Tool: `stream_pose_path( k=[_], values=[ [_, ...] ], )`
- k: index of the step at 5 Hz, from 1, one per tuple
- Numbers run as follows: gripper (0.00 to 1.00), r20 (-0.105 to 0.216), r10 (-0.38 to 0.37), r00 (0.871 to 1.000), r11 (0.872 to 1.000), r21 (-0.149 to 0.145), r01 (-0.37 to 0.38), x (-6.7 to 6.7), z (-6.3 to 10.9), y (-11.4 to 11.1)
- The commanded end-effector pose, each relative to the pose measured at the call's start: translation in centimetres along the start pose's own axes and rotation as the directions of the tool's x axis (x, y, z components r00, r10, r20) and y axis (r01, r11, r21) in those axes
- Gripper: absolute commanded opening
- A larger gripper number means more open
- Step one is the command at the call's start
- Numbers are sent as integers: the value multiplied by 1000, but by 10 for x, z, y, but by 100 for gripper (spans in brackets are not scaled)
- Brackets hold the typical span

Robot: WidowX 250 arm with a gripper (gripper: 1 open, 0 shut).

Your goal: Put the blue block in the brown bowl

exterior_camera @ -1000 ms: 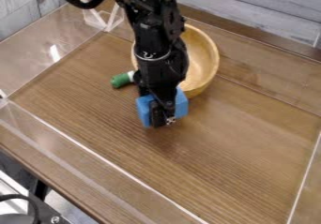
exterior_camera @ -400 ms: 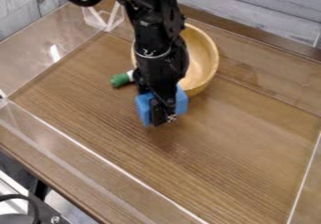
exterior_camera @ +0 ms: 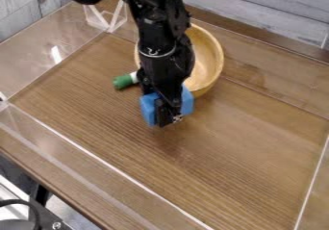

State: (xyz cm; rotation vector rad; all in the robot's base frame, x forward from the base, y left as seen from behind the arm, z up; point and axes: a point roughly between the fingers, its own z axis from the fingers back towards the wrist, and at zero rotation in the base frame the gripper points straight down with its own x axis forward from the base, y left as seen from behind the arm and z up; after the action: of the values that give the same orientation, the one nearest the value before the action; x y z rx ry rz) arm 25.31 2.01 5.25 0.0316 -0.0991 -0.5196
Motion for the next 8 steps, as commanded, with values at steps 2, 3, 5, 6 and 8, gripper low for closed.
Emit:
stream_pose_path(
  k=[2,3,5,6,8],
  values=[
    [0,87,19,996,998,56,-24,13,24,10],
    [0,101,27,995,996,81,-35,21,36,17],
    [0,162,46,986,988,139,-69,35,65,32],
    [0,185,52,981,983,163,-83,36,71,34],
    [0,210,40,977,981,175,-78,37,70,37]
  ],
)
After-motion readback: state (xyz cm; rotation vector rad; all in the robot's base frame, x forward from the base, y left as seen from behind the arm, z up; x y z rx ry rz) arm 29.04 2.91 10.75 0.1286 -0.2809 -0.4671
